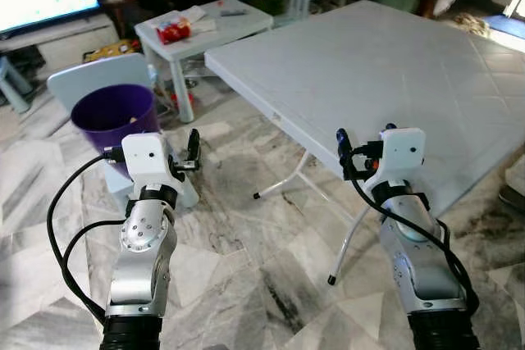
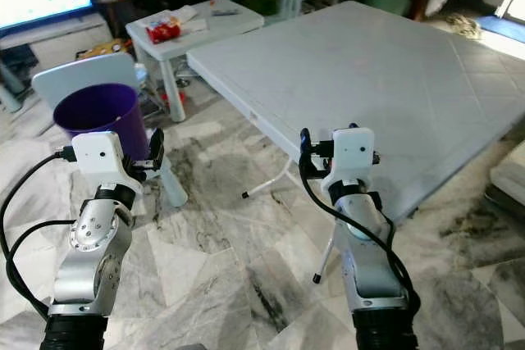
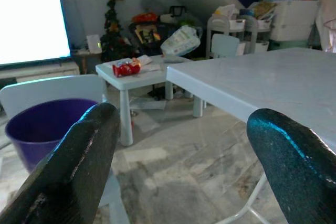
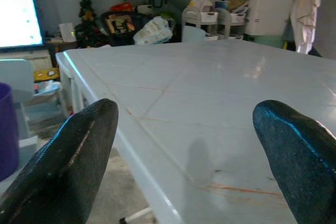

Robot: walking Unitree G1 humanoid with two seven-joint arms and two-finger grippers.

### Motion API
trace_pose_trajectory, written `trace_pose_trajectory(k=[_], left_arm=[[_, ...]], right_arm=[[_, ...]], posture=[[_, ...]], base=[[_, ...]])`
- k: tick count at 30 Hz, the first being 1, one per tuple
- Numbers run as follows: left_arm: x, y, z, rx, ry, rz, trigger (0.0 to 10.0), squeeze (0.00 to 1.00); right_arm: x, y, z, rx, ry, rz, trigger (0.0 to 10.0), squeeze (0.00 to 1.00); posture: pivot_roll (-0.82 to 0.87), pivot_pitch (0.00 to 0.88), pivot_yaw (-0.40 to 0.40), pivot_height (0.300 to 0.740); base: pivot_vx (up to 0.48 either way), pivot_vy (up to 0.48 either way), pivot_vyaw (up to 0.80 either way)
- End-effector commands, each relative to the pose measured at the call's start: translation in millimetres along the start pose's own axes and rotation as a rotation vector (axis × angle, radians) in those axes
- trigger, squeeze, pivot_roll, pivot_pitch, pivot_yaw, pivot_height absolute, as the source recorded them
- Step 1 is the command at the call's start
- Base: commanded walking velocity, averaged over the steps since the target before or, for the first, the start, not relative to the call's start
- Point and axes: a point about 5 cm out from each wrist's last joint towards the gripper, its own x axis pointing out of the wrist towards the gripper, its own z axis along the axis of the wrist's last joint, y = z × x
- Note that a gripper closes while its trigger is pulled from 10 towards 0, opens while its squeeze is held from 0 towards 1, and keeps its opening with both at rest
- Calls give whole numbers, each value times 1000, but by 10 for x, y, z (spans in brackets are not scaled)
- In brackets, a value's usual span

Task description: Picking trash to rubbish bin

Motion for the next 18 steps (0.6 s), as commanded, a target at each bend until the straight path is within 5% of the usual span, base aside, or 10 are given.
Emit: trace_pose_trajectory(k=[1, 18], left_arm=[[7, 50, 23, 0, 3, 14, 10000, 0], [73, 164, 3, -84, 60, 86, 10000, 0]], right_arm=[[6, 18, 30, 4, -11, 12, 10000, 0], [-10, -23, 17, -8, 13, 12, 10000, 0]], posture=[[36, 78, 48, 740], [22, 90, 44, 740]], base=[[0, 0, 0], [0, 0, -753]])
